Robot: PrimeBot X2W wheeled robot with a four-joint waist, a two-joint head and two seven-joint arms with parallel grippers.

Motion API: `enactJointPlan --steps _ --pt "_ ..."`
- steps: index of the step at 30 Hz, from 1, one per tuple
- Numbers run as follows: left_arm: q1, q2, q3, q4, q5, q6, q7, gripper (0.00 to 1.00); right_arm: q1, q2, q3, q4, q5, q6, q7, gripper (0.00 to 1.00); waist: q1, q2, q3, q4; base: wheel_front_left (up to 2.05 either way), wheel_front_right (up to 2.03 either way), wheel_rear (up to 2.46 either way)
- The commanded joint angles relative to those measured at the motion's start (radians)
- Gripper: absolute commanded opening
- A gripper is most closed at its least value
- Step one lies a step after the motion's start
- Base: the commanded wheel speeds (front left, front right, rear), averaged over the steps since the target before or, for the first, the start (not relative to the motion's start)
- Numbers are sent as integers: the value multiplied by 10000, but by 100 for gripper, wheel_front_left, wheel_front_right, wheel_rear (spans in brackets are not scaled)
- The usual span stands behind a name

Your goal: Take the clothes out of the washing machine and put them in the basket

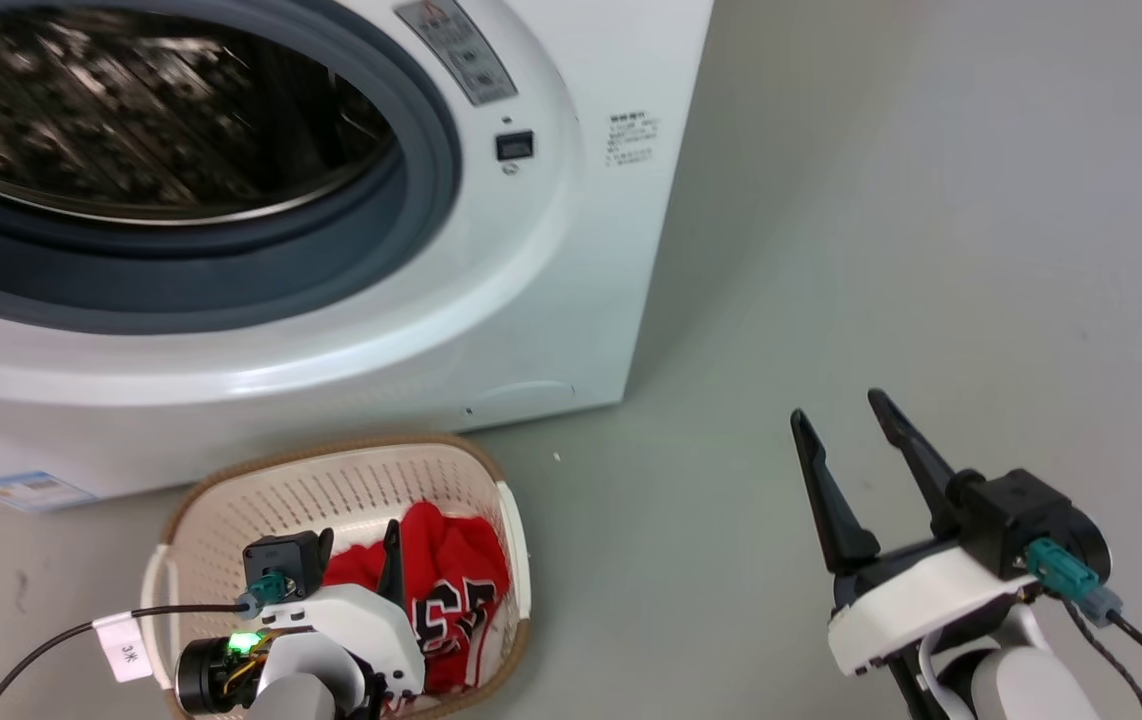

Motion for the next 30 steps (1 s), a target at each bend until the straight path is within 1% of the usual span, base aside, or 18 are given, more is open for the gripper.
enactJointPlan --steps 1,7,10,14,18,23,30 --pt "290 -28 27 -336 60 70 -25 100 261 18 -51 -75 -86 -7 84 100 2 0 -811 467 0 0 0" --pt "861 -69 67 -2372 282 213 -23 100 693 18 -391 -442 -264 -7 329 100 2 0 -1429 787 0 0 0" --pt "1145 -74 -83 -3531 404 345 -25 100 872 18 -581 -589 -300 -7 416 100 2 0 -1680 922 0 0 0" --pt "1595 -73 -321 -4976 737 588 -25 100 1132 16 -834 -716 -412 -7 523 100 2 0 -2032 1132 0 0 0" --pt "1969 -74 -487 -6166 1192 713 -25 100 1395 17 -958 -815 -329 -7 613 100 2 0 -2294 1295 0 0 0" --pt "2501 11 -631 -7043 1572 777 -25 100 1709 18 -1008 -891 -338 -7 694 100 2 0 -2618 1454 0 0 0" --pt "3119 221 -773 -7543 1746 788 104 100 2068 18 -1039 -981 -299 -7 744 100 2 0 -2888 1635 0 0 0"
